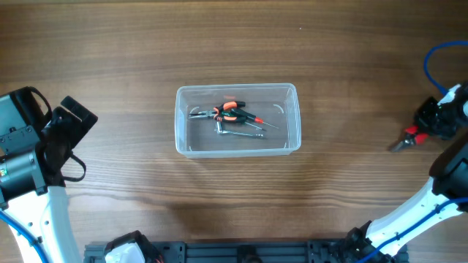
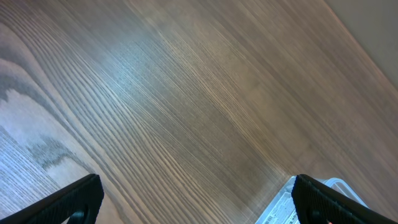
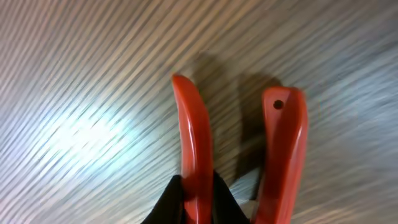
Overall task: Pack container
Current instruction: 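Place the red snips into the container with the right gripper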
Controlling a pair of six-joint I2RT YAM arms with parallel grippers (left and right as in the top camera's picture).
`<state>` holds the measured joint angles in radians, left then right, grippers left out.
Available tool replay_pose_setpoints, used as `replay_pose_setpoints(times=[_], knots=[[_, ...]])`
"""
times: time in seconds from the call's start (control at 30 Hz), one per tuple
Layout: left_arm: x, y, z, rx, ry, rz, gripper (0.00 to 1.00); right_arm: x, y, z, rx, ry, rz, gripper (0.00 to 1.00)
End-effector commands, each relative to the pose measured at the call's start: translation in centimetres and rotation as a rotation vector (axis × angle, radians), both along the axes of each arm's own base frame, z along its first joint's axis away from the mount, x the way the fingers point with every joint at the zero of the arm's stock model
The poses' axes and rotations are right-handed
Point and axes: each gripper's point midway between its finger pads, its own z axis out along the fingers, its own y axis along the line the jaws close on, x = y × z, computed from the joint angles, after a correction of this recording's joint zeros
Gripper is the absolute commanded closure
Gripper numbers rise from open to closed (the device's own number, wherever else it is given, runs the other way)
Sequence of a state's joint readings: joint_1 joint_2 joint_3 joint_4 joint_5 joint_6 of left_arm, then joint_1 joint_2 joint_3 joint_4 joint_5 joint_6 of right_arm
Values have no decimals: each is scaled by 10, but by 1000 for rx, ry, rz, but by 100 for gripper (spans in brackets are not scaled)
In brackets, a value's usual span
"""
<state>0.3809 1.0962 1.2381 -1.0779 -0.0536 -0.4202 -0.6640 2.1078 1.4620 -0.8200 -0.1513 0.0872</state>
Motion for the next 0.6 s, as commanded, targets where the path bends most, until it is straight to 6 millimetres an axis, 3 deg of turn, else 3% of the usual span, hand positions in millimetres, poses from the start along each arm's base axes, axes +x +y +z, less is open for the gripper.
replay_pose_setpoints(times=[0.0,0.1,0.17,0.23,0.3,0.33,0.4,0.47,0.57], knots=[[0,0,-1,0,5,-17,0,33,47,50,31,-167,197,96],[0,0,-1,0,5,-17,0,59,85,120,-93,-328,420,96],[0,0,-1,0,5,-17,0,75,150,191,-229,-507,724,96],[0,0,-1,0,5,-17,0,74,203,228,-309,-606,948,96],[0,0,-1,0,5,-17,0,60,284,256,-381,-708,1278,96],[0,0,-1,0,5,-17,0,48,326,259,-386,-743,1448,96],[0,0,-1,0,6,-17,0,31,374,251,-368,-759,1648,96],[0,0,-1,0,6,-17,0,15,408,237,-342,-751,1811,96],[0,0,-1,0,6,-17,0,-4,450,200,-247,-678,1977,96]])
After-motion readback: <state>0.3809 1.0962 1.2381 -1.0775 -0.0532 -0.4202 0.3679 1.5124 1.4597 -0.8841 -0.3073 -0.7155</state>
